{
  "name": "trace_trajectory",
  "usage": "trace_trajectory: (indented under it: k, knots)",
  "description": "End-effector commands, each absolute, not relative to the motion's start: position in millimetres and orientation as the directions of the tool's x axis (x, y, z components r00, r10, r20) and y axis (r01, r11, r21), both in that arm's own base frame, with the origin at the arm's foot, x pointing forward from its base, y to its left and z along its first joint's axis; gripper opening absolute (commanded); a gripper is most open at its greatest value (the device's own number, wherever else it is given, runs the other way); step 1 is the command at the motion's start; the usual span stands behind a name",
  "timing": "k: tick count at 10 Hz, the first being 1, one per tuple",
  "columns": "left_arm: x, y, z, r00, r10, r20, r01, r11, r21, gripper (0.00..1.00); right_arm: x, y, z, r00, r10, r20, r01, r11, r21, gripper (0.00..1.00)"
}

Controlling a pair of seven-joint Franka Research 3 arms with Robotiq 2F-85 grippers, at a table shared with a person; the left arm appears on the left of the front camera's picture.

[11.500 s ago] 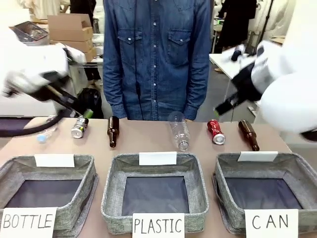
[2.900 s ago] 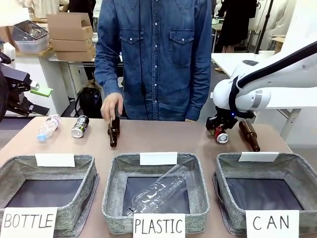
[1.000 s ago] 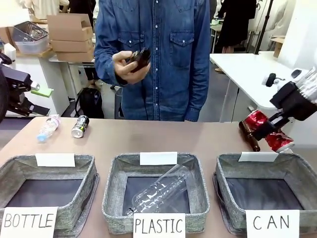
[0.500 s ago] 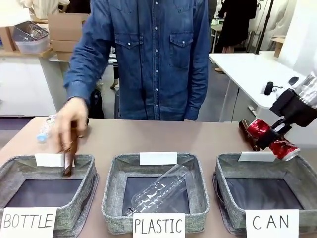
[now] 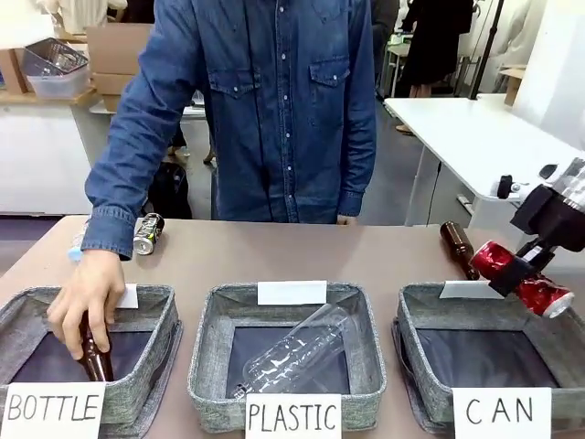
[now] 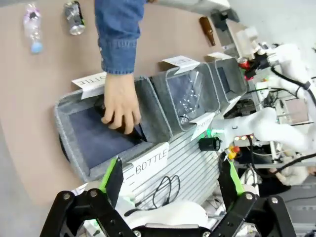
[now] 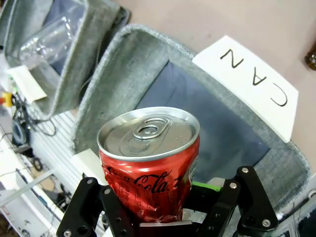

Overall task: Sort the can waste into the basket.
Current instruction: Pick up the can waste from the table and place it in the right Fabric basket.

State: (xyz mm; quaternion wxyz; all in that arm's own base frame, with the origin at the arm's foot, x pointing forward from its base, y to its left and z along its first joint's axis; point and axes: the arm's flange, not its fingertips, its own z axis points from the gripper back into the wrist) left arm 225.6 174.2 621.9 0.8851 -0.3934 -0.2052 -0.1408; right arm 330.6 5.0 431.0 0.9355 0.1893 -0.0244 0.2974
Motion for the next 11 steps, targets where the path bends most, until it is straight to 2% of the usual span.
trace_trajectory:
  k: [1,2,3,4,6,7,8,11]
  knots:
    - [222.9,164.6,624.3,0.875,-0.117,0.469,0.428,0.637,-0.641,1.0,296.2,8.0,400.8,0.82,0.549,0.161,-0.569,0.753,0.33,0.1]
    - [222.9,164.6,624.3,0.875,-0.117,0.469,0.428,0.637,-0.641,1.0,295.1,6.7,399.3,0.821,0.55,0.152,-0.567,0.755,0.331,0.56]
    - [222.9,164.6,624.3,0.875,-0.117,0.469,0.428,0.637,-0.641,1.0,294.7,5.2,397.8,0.824,0.547,0.146,-0.562,0.758,0.332,0.67]
    - [222.9,164.6,624.3,0.875,-0.117,0.469,0.428,0.637,-0.641,1.0,295.8,3.2,396.8,0.831,0.538,0.143,-0.552,0.764,0.334,1.0]
    - [222.9,164.6,624.3,0.875,-0.117,0.469,0.428,0.637,-0.641,1.0,296.7,3.3,397.7,0.833,0.535,0.14,-0.548,0.765,0.339,1.0]
    - [222.9,164.6,624.3,0.875,-0.117,0.469,0.428,0.637,-0.641,1.0,298.2,4.2,398.1,0.832,0.538,0.132,-0.548,0.765,0.337,0.91]
    - [222.9,164.6,624.3,0.875,-0.117,0.469,0.428,0.637,-0.641,1.0,299.8,5.3,398.2,0.832,0.54,0.124,-0.547,0.766,0.337,1.0]
    - [222.9,164.6,624.3,0.875,-0.117,0.469,0.428,0.637,-0.641,1.0,300.8,7.2,397.7,0.828,0.546,0.124,-0.552,0.758,0.347,1.0]
